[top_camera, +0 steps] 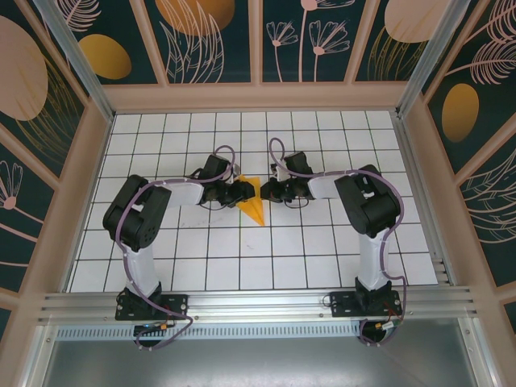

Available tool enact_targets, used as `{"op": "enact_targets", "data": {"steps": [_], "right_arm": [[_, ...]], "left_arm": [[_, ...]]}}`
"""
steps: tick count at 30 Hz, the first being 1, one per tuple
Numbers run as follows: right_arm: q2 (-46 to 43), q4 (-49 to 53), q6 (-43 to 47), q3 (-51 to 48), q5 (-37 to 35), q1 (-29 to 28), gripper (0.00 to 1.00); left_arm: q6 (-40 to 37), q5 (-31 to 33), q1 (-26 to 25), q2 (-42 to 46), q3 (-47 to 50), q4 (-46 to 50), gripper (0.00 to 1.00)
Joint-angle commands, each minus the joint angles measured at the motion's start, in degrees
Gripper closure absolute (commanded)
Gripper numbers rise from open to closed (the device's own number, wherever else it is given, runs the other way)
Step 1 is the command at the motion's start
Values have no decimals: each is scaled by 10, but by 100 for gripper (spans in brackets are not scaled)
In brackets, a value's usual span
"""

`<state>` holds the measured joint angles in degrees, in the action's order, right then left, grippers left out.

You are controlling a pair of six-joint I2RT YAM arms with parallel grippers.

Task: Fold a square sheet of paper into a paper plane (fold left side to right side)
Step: Fourth fold the wing at the center of the table.

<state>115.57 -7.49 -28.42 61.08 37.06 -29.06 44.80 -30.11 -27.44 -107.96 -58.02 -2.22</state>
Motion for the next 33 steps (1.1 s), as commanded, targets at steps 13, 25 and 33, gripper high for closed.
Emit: {"op": "enact_targets", "data": {"steps": [13,25,33], "right_arm": [[25,61,15,3,-41,-17,89],[27,71,20,9,-46,-19,90],[24,73,22,11,-48,-19,90]], "left_arm": [[5,-34,-2,-9,-49,-15,65],[-4,0,-2,-54,-58,1,65],[-12,18,-2,-73,-48,10,65]]}}
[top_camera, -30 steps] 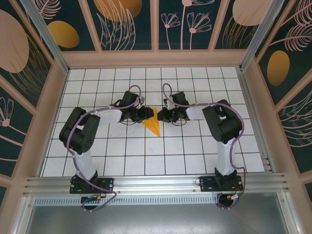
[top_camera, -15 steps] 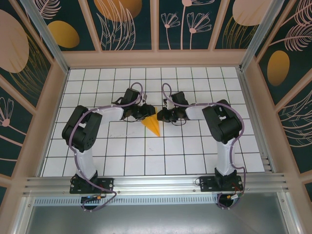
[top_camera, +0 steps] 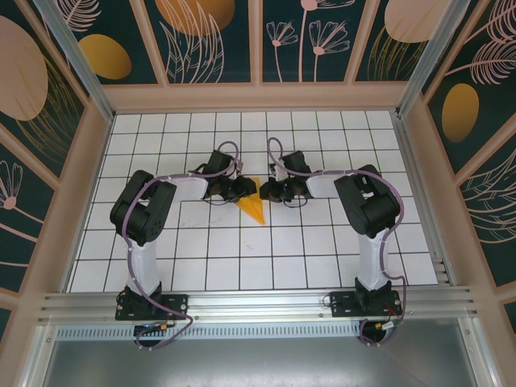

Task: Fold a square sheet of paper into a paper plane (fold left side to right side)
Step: Fourth fold the wing at the center of the table.

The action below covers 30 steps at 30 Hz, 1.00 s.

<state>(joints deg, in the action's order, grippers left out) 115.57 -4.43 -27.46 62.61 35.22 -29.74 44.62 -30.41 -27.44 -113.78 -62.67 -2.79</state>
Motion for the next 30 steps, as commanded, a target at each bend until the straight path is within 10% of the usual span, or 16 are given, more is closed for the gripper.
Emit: {"op": "enact_targets", "data": {"steps": [1,13,30], "right_arm": [[22,41,12,-5,-30,-11,89],[-96,60,23,-6,-45,7,67],[-94,44,11,-51,19,-73,68]], "left_arm": [[-9,22,-2,-15,2,15,65],[1,25,-2,-27,31,-4,66],[-1,27,-2,-21,33,-2,67]]}}
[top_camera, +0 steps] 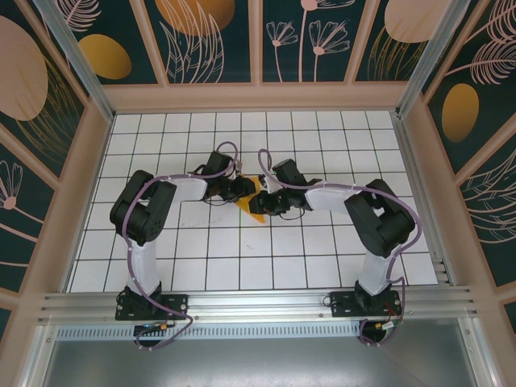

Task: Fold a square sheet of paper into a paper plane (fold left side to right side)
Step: Fourth fold the wing at the center of the table.

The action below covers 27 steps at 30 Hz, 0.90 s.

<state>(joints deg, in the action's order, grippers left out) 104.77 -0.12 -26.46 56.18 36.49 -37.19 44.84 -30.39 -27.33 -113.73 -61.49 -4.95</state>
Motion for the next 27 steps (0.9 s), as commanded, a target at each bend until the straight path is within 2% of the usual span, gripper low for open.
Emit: {"op": "enact_targets", "data": {"steps": [1,21,27], "right_arm": [[16,6,4,16,1,2,68],[40,41,16,-20,-29,-2,68],[38,86,25,-33,-48,-7,74]], "left_arm": [[-3,27,-4,-21,21,20,67],[-7,32,-4,-24,18,25,67],[-11,41,-3,-27,12,34,67]]}}
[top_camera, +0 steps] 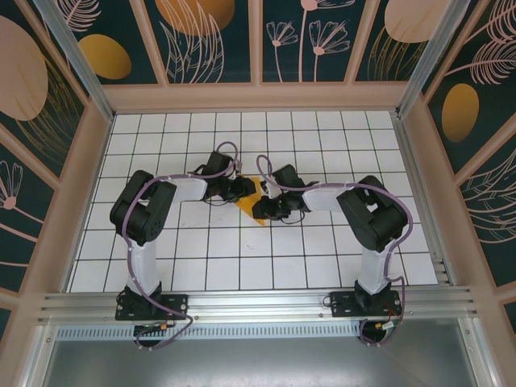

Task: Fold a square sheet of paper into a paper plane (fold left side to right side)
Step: Fourth fold the wing at the center of the table.

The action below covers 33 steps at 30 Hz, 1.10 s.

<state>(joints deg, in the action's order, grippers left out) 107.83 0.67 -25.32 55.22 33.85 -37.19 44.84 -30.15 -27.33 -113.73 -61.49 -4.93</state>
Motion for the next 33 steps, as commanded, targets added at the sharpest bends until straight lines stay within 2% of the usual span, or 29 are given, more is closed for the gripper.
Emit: {"op": "enact_targets", "data": {"steps": [1,4,9,18,25,33], "right_arm": [[7,87,17,-25,-23,-9,76],[0,107,25,-36,-23,-15,83],[-21,120,22,-64,-23,-24,88],[-55,135,18,-108,-27,-32,89],[-103,158,25,-97,-25,-27,89],[-196,101,-4,-77,23,9,87]], "left_arm": [[-12,40,-4,-28,12,35,66],[-13,42,-4,-29,10,37,67],[-14,43,-3,-30,9,39,67],[-16,44,-4,-32,8,43,67],[-18,42,-3,-26,8,43,67],[-17,40,-4,-19,10,40,67]]}}
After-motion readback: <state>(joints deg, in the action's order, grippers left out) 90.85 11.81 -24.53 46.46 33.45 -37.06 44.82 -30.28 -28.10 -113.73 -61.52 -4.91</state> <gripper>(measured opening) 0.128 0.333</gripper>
